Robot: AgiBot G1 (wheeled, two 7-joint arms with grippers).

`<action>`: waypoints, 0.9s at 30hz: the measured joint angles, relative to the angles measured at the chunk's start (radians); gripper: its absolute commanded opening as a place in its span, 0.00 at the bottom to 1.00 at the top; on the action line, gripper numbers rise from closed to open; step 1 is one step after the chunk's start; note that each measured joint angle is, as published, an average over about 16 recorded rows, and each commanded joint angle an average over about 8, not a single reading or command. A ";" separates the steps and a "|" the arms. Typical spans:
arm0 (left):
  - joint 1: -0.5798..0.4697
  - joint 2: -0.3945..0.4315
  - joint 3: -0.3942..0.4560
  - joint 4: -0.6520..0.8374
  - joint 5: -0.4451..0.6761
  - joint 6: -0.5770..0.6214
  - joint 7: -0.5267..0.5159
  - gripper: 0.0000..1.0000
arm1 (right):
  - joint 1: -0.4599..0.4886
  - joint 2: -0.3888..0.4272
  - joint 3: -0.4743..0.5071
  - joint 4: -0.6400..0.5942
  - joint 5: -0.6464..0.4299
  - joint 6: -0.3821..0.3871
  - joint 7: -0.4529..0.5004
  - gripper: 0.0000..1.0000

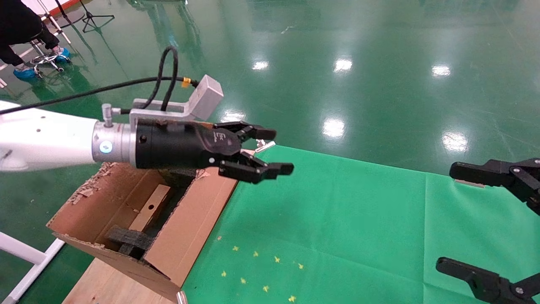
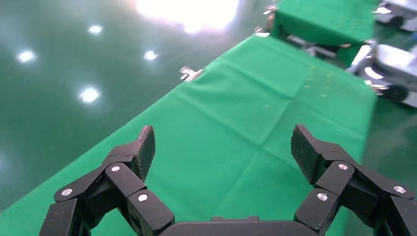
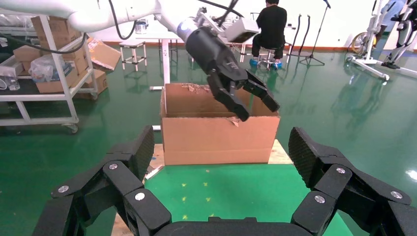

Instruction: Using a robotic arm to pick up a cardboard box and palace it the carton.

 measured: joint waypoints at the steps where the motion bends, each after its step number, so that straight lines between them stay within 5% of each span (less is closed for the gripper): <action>1: 0.016 -0.002 -0.017 -0.014 -0.011 0.007 0.010 1.00 | 0.000 0.000 0.000 0.000 0.000 0.000 0.000 1.00; 27: 0.370 -0.041 -0.385 -0.332 -0.259 0.153 0.228 1.00 | 0.000 0.000 0.000 0.000 0.000 0.000 0.000 1.00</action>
